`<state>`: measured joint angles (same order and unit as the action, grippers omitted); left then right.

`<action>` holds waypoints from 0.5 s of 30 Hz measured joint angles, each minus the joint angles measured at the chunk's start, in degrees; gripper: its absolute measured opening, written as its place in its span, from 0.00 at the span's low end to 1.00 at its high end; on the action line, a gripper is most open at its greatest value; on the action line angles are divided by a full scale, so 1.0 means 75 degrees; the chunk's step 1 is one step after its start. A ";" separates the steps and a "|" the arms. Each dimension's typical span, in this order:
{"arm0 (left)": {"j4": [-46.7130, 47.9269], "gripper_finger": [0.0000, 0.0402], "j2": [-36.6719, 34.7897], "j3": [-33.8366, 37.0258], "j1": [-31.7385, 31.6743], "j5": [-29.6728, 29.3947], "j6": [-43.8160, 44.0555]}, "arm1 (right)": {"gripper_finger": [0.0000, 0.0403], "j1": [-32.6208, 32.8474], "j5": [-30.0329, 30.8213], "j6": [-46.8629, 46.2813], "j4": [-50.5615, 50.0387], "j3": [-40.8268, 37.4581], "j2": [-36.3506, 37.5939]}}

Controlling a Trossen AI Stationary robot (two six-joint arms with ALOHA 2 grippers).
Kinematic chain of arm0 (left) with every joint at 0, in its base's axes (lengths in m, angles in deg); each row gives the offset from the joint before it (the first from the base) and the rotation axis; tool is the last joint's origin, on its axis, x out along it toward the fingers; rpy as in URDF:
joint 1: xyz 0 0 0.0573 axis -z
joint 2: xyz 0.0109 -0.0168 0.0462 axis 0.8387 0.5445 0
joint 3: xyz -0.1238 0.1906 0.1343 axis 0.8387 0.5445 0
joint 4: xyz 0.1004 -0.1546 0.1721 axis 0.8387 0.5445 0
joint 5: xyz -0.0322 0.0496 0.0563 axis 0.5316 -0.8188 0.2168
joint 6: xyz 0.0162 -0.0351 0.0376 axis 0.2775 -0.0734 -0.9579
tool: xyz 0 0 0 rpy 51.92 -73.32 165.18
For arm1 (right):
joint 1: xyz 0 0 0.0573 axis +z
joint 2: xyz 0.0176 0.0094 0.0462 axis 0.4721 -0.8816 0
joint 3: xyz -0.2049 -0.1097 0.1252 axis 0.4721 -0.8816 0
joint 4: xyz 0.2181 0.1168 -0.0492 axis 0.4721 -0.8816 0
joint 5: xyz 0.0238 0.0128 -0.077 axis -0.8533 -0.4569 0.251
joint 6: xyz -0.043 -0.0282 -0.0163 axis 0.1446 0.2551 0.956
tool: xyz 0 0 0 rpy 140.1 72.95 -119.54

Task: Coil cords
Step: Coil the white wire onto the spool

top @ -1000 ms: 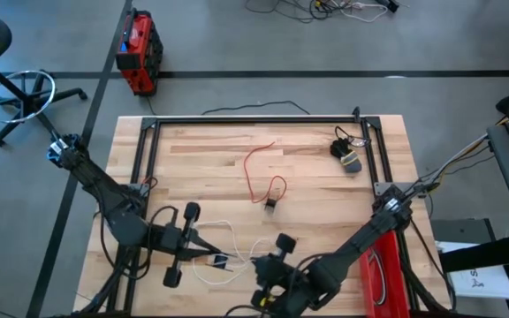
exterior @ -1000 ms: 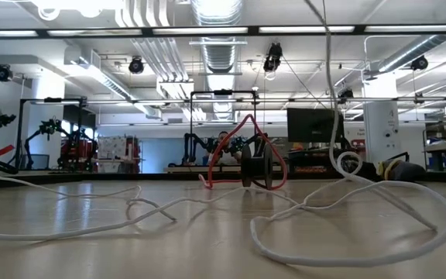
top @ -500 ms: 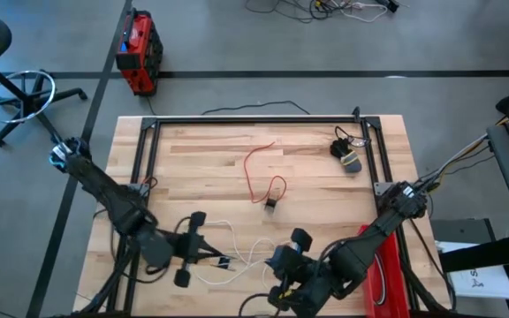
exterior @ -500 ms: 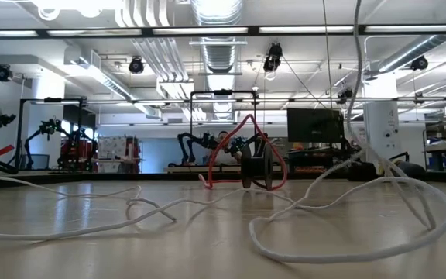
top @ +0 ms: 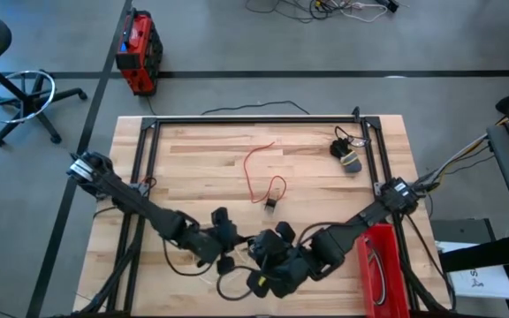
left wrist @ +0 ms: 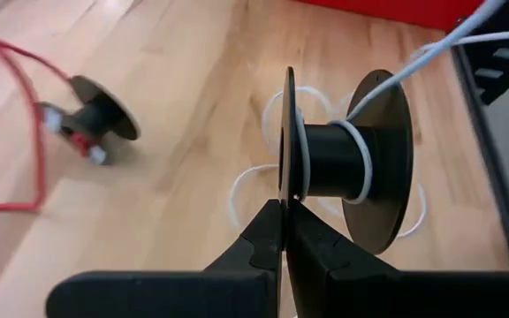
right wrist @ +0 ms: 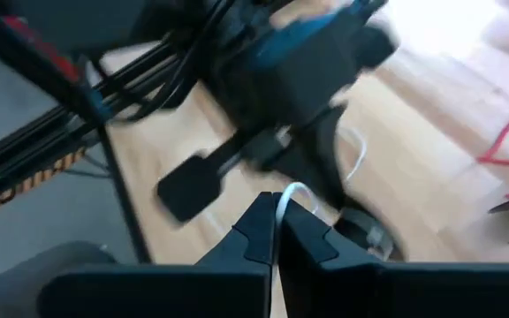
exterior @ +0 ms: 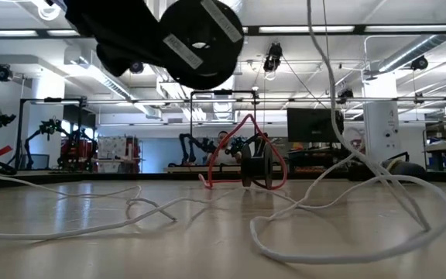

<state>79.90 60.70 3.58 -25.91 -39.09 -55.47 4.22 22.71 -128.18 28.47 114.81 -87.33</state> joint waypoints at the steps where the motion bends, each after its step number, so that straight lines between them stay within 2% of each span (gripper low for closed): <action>1: -0.0164 0.00 0.0078 0.0000 -0.0013 0.0011 0.0010 | 0.00 -0.0034 0.0080 0.0038 -0.0002 -0.0026 0.0000; 9: -0.0725 0.00 0.0161 0.0006 -0.0406 -0.0138 0.0910 | 0.00 -0.0125 0.0180 0.0058 0.0058 -0.0158 -0.0288; 15: -0.1097 0.00 -0.0129 0.0009 -0.0719 -0.0232 0.0762 | 0.00 -0.0086 0.0126 -0.0068 0.0080 -0.0161 -0.0722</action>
<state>71.67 59.73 3.65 -31.30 -40.83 -49.76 3.58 23.66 -128.69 29.07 113.61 -92.74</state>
